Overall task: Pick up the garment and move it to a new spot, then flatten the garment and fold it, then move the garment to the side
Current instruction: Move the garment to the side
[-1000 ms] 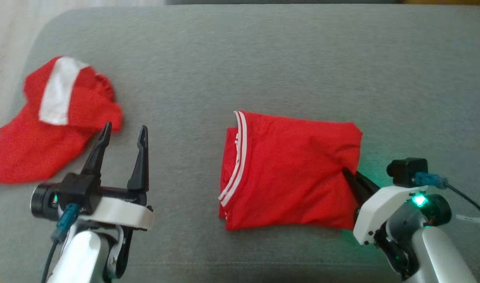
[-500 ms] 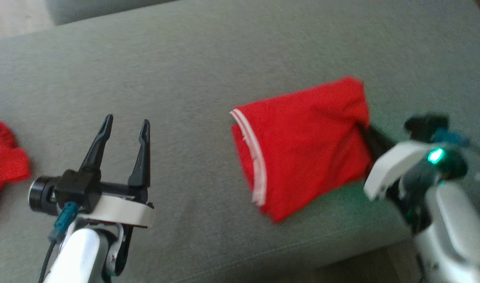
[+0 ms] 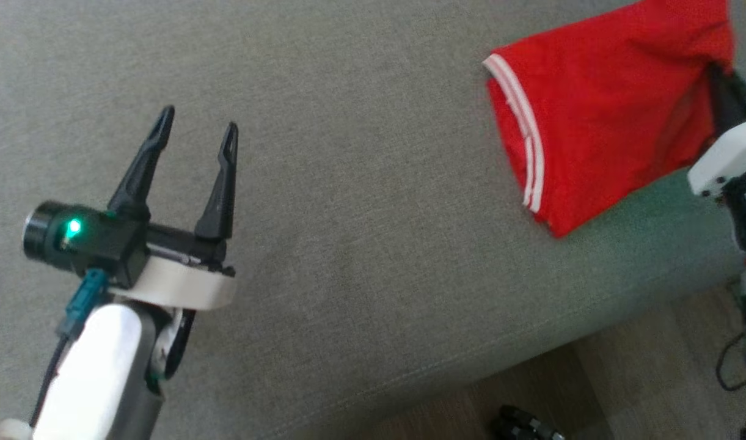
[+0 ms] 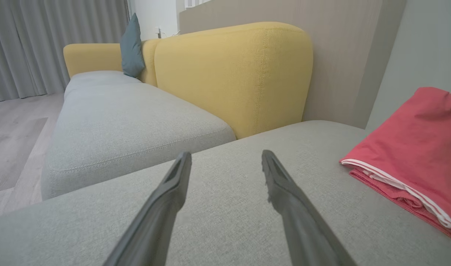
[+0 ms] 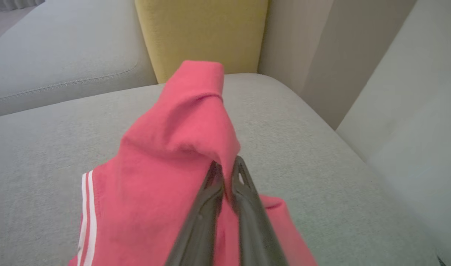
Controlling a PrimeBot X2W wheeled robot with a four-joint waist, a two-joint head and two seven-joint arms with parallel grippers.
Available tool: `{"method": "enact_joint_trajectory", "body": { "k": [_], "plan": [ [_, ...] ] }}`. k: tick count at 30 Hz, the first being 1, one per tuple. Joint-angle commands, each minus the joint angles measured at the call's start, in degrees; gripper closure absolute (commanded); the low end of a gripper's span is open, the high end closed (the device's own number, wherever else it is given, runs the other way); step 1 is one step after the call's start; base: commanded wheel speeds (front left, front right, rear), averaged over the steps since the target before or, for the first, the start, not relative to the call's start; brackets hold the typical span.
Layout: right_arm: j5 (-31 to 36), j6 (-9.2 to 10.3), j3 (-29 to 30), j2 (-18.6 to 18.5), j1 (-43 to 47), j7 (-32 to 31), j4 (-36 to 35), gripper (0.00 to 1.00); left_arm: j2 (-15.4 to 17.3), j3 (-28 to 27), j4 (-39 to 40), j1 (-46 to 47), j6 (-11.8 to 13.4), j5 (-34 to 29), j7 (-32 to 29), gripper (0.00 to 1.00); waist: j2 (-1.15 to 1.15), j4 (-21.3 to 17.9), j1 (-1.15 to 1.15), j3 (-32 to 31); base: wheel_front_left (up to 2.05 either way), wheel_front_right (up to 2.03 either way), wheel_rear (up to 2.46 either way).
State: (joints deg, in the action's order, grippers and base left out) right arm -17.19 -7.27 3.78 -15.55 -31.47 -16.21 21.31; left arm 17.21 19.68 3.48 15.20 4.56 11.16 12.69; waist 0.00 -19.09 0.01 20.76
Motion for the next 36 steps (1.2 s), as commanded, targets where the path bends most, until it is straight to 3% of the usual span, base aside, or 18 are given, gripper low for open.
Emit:
{"method": "enact_joint_trajectory", "body": {
  "k": [1,8,17,20,21,23,24,25,30,36],
  "plan": [
    [0.5,-0.22,1.0,-1.6,-2.3,0.5,-1.8,1.0,1.7,-1.7,2.3,3.3,-0.3,-0.8,-0.2,0.0,0.0,-0.6,-0.01,1.1,0.0,0.0,0.0],
    [2.0,-0.22,4.7,-1.6,-4.3,1.4,-1.3,1.0,2.0,-1.0,3.2,6.6,-0.8,-1.7,-0.5,0.0,0.0,-0.3,-0.01,4.7,0.0,0.0,0.0],
    [9.9,-0.22,11.4,-1.0,-6.6,4.4,2.1,1.0,2.4,-0.6,3.3,9.1,-1.6,-1.7,-0.1,0.0,0.0,1.1,-0.01,9.2,0.0,0.0,0.0],
    [12.0,-0.22,13.4,-0.4,-6.8,6.6,3.4,0.95,2.3,-0.4,2.9,9.6,-1.7,-1.6,0.2,0.0,0.0,1.5,-0.01,10.0,0.0,0.0,0.0],
    [12.5,-0.22,13.8,-0.3,-6.9,7.5,3.8,0.87,2.3,-0.4,2.7,9.7,-1.7,-1.5,0.3,0.0,0.0,1.6,-0.01,10.2,0.0,0.0,0.0],
    [13.5,-0.22,14.9,0.1,-6.8,8.7,4.7,0.56,2.1,-0.2,2.3,10.0,-1.8,-1.4,0.5,0.0,0.0,2.0,-0.01,10.6,0.0,0.0,0.0],
    [13.9,-0.22,15.6,0.4,-6.6,9.3,5.0,0.15,1.9,-0.1,2.1,10.1,-1.8,-1.4,0.7,0.0,0.0,2.2,-0.01,10.6,0.0,0.0,0.0],
    [14.7,-0.22,16.2,0.8,-6.3,9.8,5.2,0.0,1.8,0.0,1.9,10.2,-1.8,-1.3,0.8,0.0,0.0,2.3,-0.01,10.6,0.0,0.0,0.0],
    [17.4,-0.22,18.8,2.6,-3.2,13.0,4.3,0.0,0.8,0.3,0.6,10.1,-1.8,-0.7,1.5,0.0,0.0,3.7,-0.01,9.2,0.0,0.0,0.0],
    [15.9,-0.22,16.6,5.3,5.3,19.5,-4.1,0.0,-0.4,-0.1,-0.9,8.0,-0.9,-0.1,2.1,0.0,0.0,6.3,-0.01,5.5,0.0,0.0,0.0]
  ]
}}
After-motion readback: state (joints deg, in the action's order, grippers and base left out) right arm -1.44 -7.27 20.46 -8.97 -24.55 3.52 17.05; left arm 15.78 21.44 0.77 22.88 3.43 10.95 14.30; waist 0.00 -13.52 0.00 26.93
